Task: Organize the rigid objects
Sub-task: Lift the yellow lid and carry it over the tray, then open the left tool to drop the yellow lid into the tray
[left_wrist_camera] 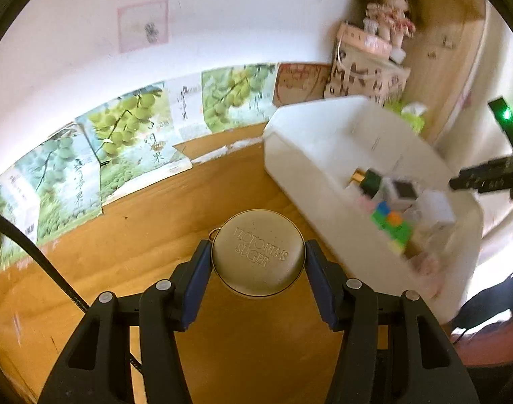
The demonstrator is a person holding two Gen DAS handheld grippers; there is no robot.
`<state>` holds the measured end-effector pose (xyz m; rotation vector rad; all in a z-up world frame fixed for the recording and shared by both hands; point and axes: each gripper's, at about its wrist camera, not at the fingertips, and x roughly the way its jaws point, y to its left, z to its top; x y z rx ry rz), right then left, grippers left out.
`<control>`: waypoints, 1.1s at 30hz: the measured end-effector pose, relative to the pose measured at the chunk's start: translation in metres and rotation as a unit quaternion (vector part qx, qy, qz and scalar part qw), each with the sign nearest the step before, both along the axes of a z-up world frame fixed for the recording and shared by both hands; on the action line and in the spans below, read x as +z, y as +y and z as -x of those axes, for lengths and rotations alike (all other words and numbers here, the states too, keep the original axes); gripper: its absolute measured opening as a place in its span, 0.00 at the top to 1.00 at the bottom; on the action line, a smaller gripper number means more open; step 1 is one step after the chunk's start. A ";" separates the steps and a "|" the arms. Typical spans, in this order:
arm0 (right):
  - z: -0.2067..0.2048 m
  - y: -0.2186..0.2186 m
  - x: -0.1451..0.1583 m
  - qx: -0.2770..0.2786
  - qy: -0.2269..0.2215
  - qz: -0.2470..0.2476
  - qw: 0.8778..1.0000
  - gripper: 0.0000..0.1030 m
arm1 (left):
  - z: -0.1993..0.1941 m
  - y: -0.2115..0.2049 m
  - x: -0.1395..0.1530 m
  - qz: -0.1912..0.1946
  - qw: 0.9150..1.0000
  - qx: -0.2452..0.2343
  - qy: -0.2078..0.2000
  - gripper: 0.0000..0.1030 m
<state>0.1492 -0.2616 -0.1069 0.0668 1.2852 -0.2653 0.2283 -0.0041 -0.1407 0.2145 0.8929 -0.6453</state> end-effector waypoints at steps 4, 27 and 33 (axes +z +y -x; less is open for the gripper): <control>0.006 0.001 0.006 0.030 -0.022 -0.017 0.999 0.41 | 0.022 -0.018 0.020 0.018 0.999 0.028 -0.011 0.43; 0.052 0.006 0.016 0.122 -0.082 -0.105 0.984 0.26 | 0.058 -0.135 0.046 0.050 0.992 0.096 0.059 0.43; 0.065 -0.001 0.031 0.101 -0.097 -0.107 0.984 0.21 | 0.064 -0.142 0.047 0.041 0.988 0.114 0.098 0.43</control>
